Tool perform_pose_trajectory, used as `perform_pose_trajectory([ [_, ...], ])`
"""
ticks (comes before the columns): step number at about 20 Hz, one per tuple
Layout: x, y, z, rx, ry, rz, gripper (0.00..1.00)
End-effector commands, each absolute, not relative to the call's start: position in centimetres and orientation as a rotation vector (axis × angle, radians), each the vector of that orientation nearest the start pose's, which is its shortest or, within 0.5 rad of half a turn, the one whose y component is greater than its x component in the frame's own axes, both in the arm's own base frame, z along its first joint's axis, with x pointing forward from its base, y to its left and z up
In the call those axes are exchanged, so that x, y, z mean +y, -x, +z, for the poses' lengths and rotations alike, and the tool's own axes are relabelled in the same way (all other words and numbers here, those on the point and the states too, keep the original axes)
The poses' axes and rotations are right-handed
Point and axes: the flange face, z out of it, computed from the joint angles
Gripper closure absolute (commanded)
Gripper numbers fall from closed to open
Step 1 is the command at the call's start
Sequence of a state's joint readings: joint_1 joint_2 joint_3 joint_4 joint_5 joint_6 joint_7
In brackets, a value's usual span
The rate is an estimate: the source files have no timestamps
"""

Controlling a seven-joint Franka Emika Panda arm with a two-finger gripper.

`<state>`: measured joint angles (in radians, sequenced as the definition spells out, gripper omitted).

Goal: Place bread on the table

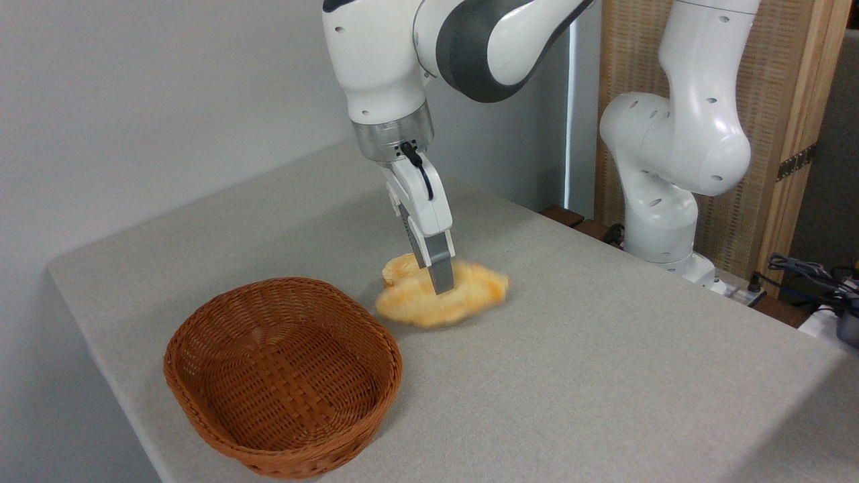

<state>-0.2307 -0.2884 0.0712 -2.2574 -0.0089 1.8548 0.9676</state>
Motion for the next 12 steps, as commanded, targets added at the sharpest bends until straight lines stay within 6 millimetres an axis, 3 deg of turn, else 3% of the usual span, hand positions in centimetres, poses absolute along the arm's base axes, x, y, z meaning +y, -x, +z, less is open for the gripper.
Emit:
perform_pose_trajectory([
  [1,-7.3,-44.6,47.3,1.71,2.719,0.123,0.0],
  [5,-7.3,-44.8,47.5,1.702,2.716,0.092,0.0],
  [8,-6.9,-46.0,49.0,1.657,2.704,-0.039,0.0],
  [12,-5.8,-48.4,51.4,1.407,2.788,-0.234,0.0],
])
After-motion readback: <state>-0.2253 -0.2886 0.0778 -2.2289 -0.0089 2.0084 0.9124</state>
